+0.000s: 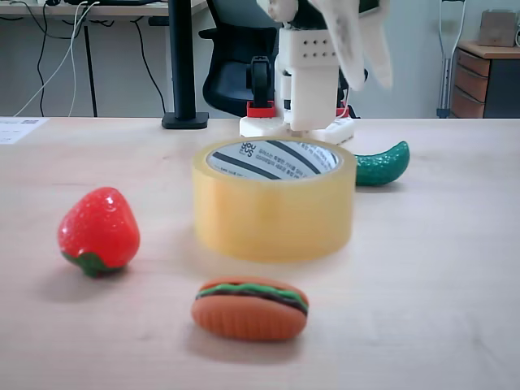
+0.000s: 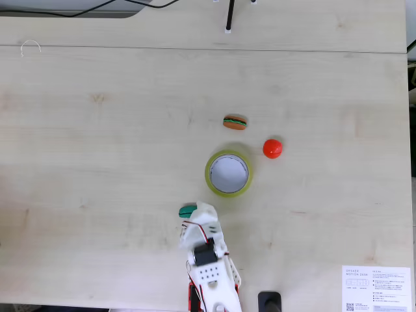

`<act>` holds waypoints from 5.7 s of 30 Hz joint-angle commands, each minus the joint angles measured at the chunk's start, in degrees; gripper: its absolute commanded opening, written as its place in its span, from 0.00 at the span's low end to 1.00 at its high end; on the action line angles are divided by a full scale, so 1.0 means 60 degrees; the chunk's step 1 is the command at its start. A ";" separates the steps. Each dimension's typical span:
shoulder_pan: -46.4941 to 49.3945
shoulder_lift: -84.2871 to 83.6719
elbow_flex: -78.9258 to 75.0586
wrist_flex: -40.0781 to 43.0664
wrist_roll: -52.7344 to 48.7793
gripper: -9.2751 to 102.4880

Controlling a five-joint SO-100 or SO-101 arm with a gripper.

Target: Grasp a cucumber and put it in the hole.

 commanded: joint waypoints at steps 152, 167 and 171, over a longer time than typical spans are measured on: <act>0.2974 -0.6680 -0.5610 -0.2944 0.7222 0.08; 0.3516 -0.6812 -0.5640 -0.3369 0.7954 0.10; 0.3691 -0.6826 -0.5640 -0.3735 0.7954 0.22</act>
